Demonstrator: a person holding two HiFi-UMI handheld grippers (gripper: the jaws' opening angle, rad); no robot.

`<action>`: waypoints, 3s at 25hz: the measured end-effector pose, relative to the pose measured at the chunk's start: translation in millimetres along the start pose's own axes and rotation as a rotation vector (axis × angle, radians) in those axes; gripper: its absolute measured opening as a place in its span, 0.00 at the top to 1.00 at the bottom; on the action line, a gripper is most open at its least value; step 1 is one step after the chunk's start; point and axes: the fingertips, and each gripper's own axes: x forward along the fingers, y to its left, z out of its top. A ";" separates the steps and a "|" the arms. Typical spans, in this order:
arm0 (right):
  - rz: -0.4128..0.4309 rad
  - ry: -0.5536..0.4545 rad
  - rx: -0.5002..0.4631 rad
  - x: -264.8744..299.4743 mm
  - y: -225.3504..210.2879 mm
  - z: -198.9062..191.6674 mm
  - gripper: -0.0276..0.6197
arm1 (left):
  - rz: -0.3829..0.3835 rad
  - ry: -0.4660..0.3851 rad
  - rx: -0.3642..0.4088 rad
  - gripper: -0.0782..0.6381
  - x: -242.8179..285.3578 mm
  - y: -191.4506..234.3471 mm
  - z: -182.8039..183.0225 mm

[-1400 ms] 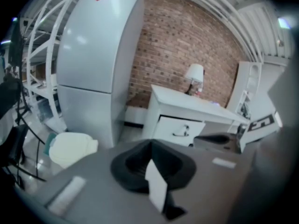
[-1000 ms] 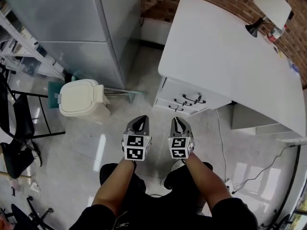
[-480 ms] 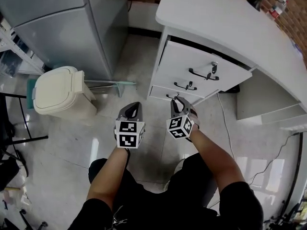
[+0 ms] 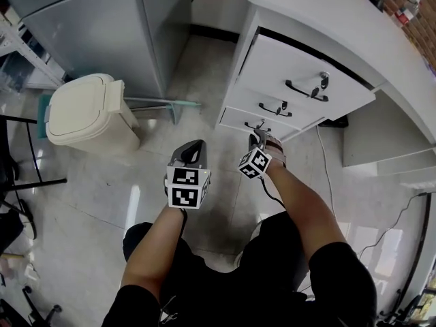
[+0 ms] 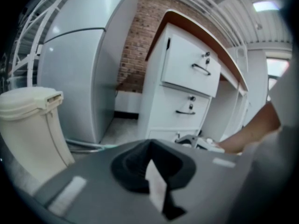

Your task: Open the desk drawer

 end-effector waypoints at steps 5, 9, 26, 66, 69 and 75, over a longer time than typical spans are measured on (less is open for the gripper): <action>-0.076 0.061 -0.058 23.4 9.7 -1.2 0.84 | 0.007 -0.009 -0.021 0.90 -5.4 10.8 1.4; -0.177 0.082 -0.112 31.5 5.4 0.2 0.84 | 0.016 -0.012 -0.068 0.90 -5.9 19.5 0.8; -0.224 0.173 -0.163 50.3 -4.3 -6.4 0.93 | -0.029 0.018 0.016 0.90 12.9 5.2 -7.9; -0.150 0.052 -0.276 -51.4 93.3 23.1 0.96 | -0.116 0.040 0.016 0.90 24.5 -0.1 -16.6; -0.148 0.016 -0.231 -56.3 84.1 28.3 0.96 | -0.108 0.035 0.017 0.90 19.8 0.7 -14.3; -0.063 -0.190 -0.004 -88.0 48.3 76.9 0.96 | -0.072 0.003 0.004 0.90 11.0 10.3 -2.9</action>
